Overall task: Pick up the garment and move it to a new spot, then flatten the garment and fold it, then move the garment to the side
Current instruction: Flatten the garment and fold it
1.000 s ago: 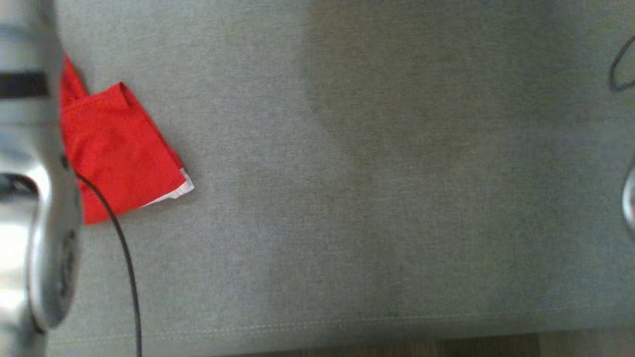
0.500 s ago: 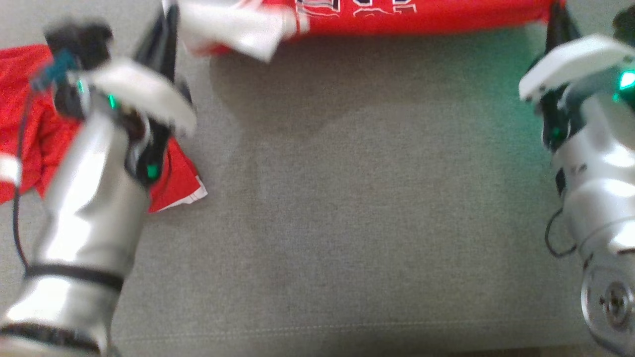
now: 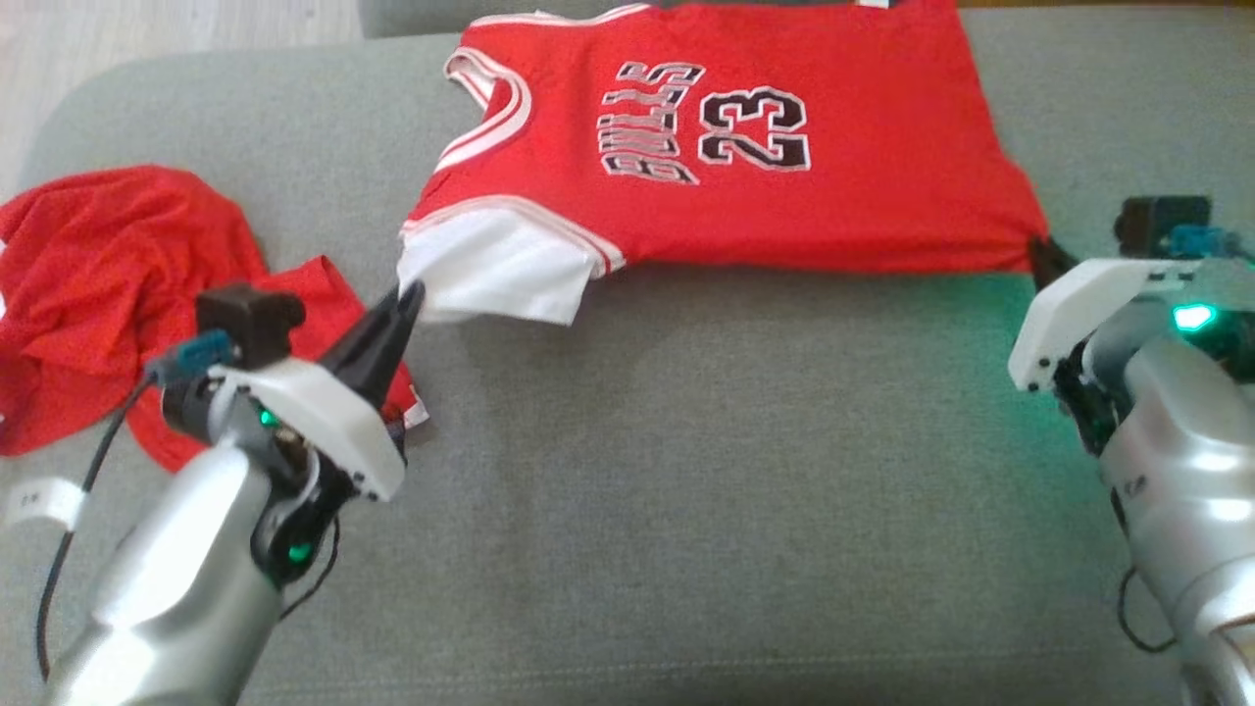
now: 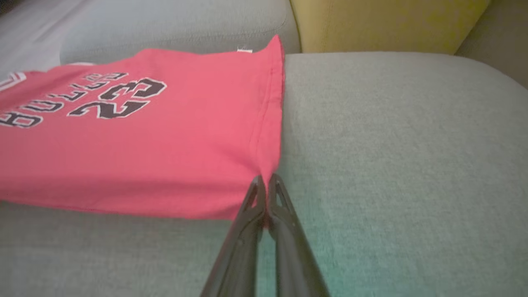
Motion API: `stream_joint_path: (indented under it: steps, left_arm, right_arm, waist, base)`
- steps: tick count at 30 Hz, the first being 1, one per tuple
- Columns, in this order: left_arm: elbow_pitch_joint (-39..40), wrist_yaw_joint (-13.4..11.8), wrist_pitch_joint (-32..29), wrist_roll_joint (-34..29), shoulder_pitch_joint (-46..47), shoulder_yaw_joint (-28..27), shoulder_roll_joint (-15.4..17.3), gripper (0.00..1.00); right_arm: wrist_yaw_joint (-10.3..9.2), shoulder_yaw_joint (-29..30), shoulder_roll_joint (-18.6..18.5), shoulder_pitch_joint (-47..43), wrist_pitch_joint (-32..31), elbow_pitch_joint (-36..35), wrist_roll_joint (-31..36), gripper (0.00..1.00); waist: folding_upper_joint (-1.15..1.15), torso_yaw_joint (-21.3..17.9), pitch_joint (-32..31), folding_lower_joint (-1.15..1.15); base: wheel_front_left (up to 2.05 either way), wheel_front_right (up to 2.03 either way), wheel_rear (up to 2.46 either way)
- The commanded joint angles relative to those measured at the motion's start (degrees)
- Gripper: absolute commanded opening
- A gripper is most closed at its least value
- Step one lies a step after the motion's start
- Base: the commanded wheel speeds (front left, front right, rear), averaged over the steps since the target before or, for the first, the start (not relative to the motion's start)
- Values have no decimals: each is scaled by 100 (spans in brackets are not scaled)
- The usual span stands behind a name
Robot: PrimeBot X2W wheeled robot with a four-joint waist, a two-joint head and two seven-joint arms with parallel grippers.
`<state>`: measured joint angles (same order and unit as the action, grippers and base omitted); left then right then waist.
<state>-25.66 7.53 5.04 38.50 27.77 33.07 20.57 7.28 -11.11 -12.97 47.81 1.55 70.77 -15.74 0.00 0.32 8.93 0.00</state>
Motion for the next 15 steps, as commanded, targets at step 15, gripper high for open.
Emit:
stream_joint_path:
  steps: [15]
  left_arm:
    - [2142,-75,-1378,549,-1171,95,1164,0]
  right_arm:
    - [21,-1850,-1132,-1194,-1974,-1839,-1698,0]
  waist:
    - [0,-134,-656,0]
  base:
    - [0,0,0]
